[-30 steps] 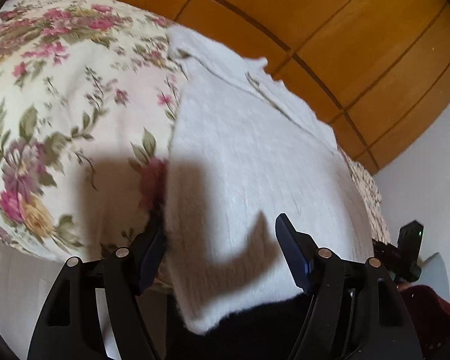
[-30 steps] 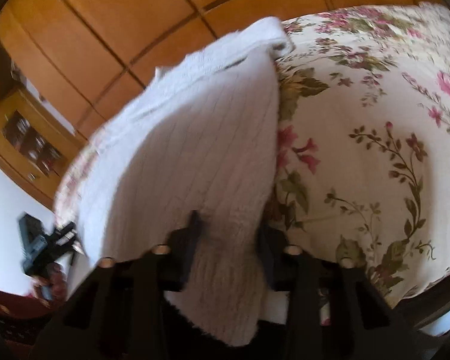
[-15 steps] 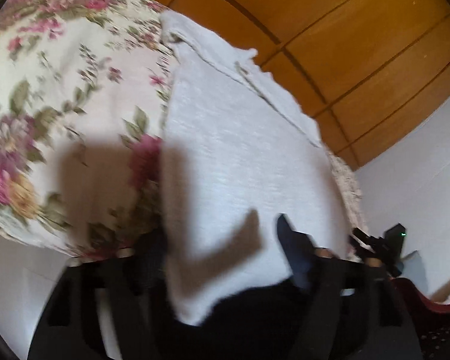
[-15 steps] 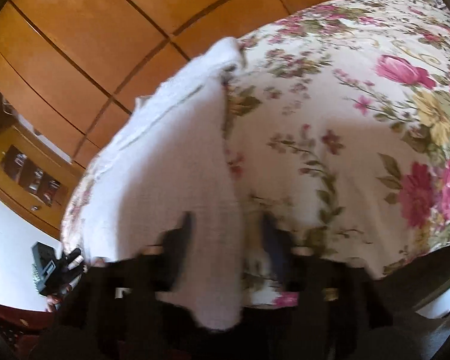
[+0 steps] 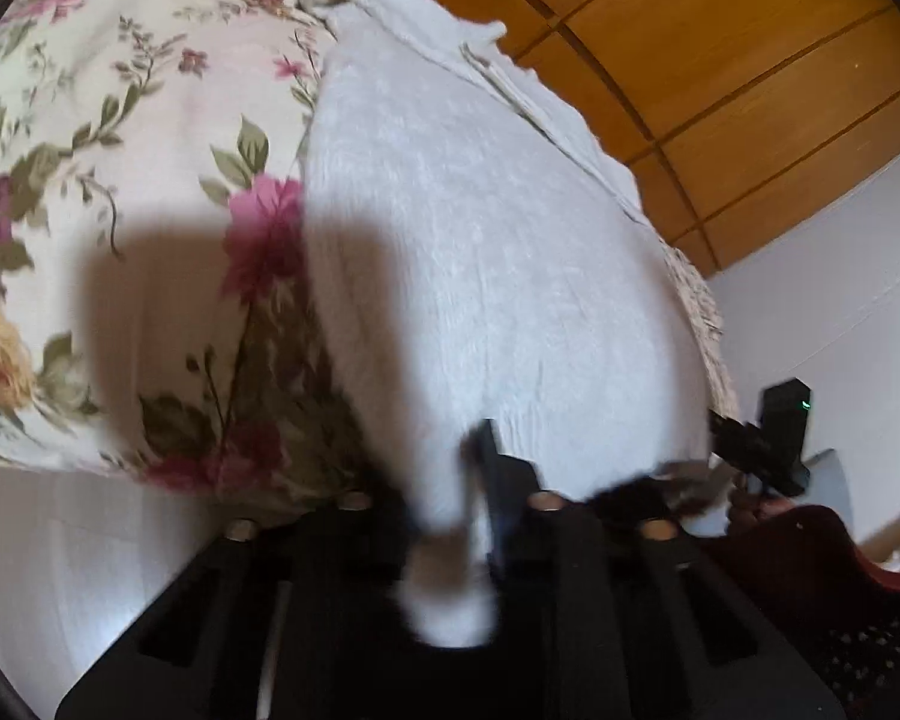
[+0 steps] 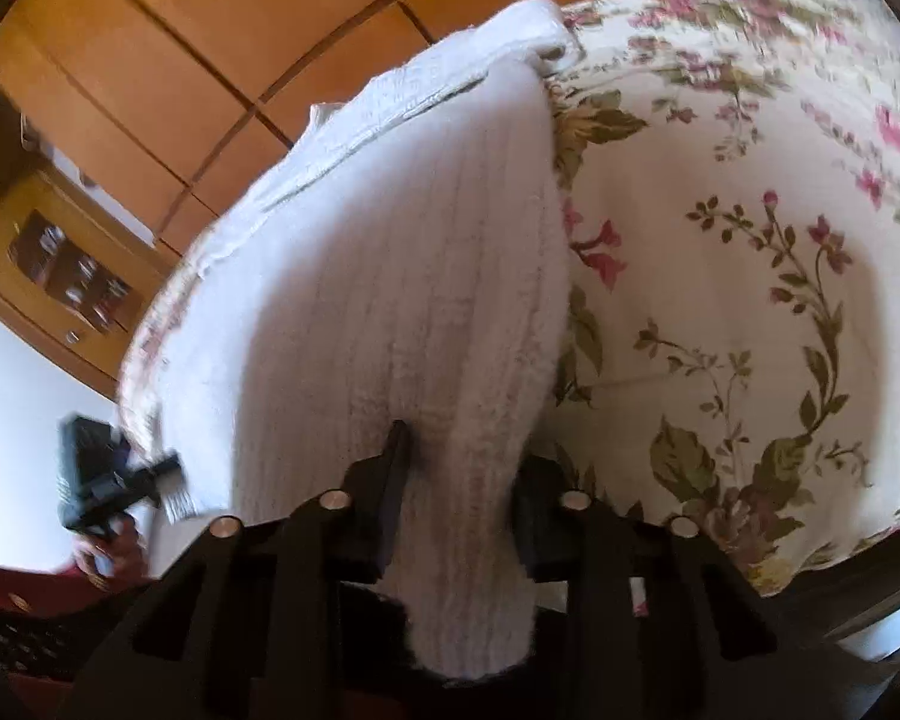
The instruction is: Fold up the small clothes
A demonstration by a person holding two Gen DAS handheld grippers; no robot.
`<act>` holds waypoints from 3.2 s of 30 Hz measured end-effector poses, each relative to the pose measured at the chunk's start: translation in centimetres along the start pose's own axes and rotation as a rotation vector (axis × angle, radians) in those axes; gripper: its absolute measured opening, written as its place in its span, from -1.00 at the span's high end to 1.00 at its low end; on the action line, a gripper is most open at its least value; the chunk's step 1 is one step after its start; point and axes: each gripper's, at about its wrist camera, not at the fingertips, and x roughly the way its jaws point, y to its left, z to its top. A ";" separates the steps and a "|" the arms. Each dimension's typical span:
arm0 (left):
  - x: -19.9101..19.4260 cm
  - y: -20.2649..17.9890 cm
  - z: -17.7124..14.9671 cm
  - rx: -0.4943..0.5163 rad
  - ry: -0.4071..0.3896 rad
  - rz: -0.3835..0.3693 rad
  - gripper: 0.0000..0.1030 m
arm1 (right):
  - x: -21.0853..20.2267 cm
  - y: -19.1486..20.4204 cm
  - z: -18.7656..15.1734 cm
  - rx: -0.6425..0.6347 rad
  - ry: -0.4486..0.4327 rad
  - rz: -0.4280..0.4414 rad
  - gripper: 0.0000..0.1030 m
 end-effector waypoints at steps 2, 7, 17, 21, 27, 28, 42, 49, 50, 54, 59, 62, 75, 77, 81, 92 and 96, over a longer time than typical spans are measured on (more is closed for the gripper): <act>-0.6 -0.7 -0.1 0.020 -0.018 -0.019 0.87 | -0.3 -0.6 0.2 0.060 -0.004 0.094 0.78; -3.2 -3.1 1.2 0.024 -0.112 -0.168 0.90 | -1.6 -0.8 0.6 0.126 -0.061 0.310 0.81; -7.3 -7.7 1.6 0.091 -0.271 -0.326 0.91 | -8.0 2.8 2.3 -0.022 -0.286 0.624 0.88; -8.8 -9.0 1.5 0.123 -0.284 -0.384 0.91 | -8.9 1.9 1.9 0.026 -0.311 0.680 0.88; -11.6 -9.7 1.1 0.131 -0.277 -0.479 0.91 | -12.9 0.6 0.3 0.077 -0.387 0.769 0.88; -12.4 -9.9 0.9 0.136 -0.272 -0.512 0.91 | -14.0 0.8 -0.1 0.071 -0.402 0.785 0.88; -11.2 -6.3 2.8 -0.101 -0.205 -0.610 0.91 | -13.5 -1.8 -0.2 0.296 -0.442 0.841 0.88; -7.9 -3.1 6.9 -0.253 -0.234 -0.525 0.91 | -8.0 -3.0 5.2 0.381 -0.414 0.810 0.88; -7.7 -2.8 7.5 -0.256 -0.235 -0.516 0.91 | -7.3 -3.0 6.4 0.386 -0.412 0.794 0.88; -6.2 -2.4 10.5 -0.239 -0.231 -0.456 0.91 | -4.7 -3.9 9.7 0.430 -0.401 0.760 0.88; -2.8 -1.5 14.5 -0.235 -0.249 -0.363 0.91 | -1.0 -5.6 13.2 0.504 -0.389 0.672 0.88; -0.6 -0.4 16.1 -0.245 -0.255 -0.298 0.91 | 1.3 -6.9 14.6 0.550 -0.372 0.612 0.88; -0.6 0.4 16.3 -0.257 -0.453 -0.042 -0.15 | 1.1 -6.6 16.2 0.426 -0.453 0.288 -0.07; -1.0 -0.7 15.8 -0.196 -0.448 0.052 -0.15 | 0.5 -4.8 16.5 0.334 -0.449 0.215 -0.06; -0.3 -2.8 15.1 -0.102 -0.404 0.171 -0.28 | 1.6 1.7 17.6 0.008 -0.342 -0.059 -0.05; 4.2 -3.9 12.5 0.102 -0.316 0.471 -0.28 | 9.2 0.7 16.4 -0.165 -0.232 -0.406 0.06; 2.0 -4.0 10.6 0.085 -0.391 0.394 -0.28 | 8.6 1.1 14.7 -0.233 -0.311 -0.397 -0.15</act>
